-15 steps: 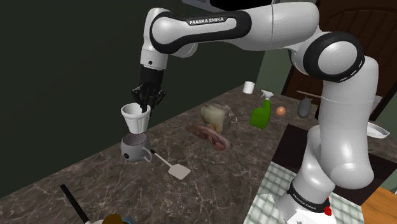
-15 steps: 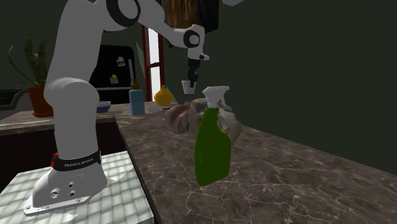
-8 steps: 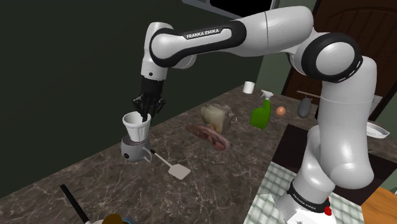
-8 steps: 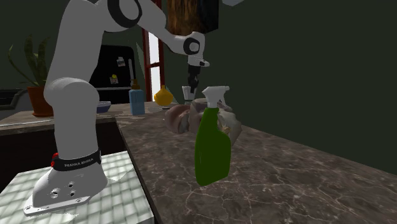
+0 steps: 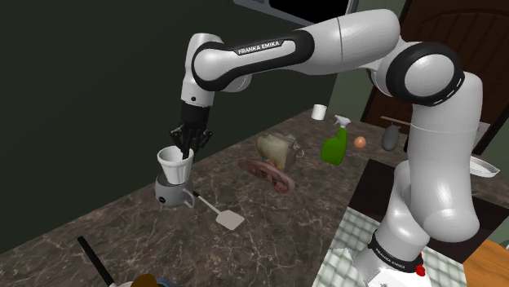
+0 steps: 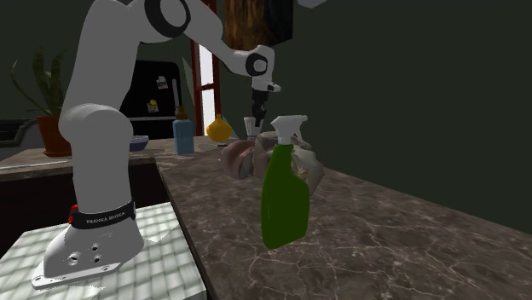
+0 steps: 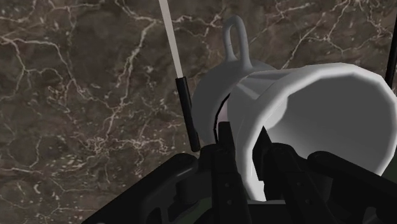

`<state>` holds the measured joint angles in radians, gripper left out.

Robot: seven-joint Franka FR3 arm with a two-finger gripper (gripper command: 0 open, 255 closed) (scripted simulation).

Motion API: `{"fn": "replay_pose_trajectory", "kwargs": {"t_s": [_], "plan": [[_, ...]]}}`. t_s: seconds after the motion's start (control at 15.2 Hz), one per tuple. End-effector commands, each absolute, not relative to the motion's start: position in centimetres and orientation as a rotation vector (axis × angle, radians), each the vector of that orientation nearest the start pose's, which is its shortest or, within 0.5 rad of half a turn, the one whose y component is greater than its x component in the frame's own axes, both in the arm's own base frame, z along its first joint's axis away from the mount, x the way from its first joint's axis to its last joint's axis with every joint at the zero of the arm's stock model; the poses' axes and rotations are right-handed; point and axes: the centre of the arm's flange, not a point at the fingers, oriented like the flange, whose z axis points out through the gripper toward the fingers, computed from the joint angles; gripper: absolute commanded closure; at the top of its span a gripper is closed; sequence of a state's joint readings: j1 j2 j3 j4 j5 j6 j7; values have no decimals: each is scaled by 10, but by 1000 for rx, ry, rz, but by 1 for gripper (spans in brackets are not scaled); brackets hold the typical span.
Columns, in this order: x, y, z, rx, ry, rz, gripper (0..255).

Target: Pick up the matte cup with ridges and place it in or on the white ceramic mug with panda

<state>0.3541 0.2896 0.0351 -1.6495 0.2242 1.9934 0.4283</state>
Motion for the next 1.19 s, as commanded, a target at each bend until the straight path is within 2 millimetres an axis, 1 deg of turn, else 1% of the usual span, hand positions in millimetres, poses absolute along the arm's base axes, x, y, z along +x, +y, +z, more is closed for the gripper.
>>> {"fn": "replay_pose_trajectory", "kwargs": {"t_s": [0.0, 0.33, 0.53, 0.59, 1.12], "plan": [[598, 258, 449, -2916, 186, 58, 0], [598, 259, 449, -2916, 186, 58, 0], [599, 250, 488, -2916, 186, 58, 0], [599, 248, 498, -2916, 186, 58, 0], [599, 248, 498, -2916, 186, 58, 0]]}}
